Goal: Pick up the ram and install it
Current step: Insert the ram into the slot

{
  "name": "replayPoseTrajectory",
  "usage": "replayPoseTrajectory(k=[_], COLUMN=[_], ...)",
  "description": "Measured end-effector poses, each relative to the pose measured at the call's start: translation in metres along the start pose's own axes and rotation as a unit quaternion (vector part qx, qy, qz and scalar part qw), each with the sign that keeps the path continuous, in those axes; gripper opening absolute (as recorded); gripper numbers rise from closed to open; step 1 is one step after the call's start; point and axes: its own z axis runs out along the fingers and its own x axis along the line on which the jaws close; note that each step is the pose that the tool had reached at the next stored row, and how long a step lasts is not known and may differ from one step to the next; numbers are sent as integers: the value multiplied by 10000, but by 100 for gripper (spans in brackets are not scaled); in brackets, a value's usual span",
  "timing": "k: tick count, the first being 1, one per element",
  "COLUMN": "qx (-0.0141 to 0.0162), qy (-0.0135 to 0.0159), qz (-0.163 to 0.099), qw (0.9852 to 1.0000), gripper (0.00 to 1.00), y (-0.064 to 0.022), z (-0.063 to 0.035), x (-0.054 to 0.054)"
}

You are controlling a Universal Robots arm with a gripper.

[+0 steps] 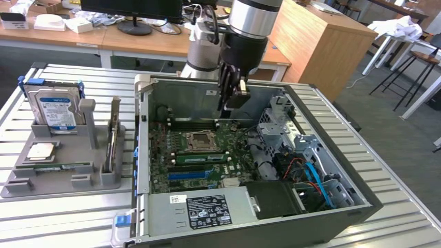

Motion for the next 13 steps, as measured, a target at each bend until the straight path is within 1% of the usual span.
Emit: replayPoseTrajectory(k=[7,10,13], qx=[0,0,0], qy=[-1,-1,-1], qz=[0,0,0], qw=[10000,10000,10000], gripper=[31,31,31], y=[2,2,3], z=[-82,-132,-156], x=[2,4,4])
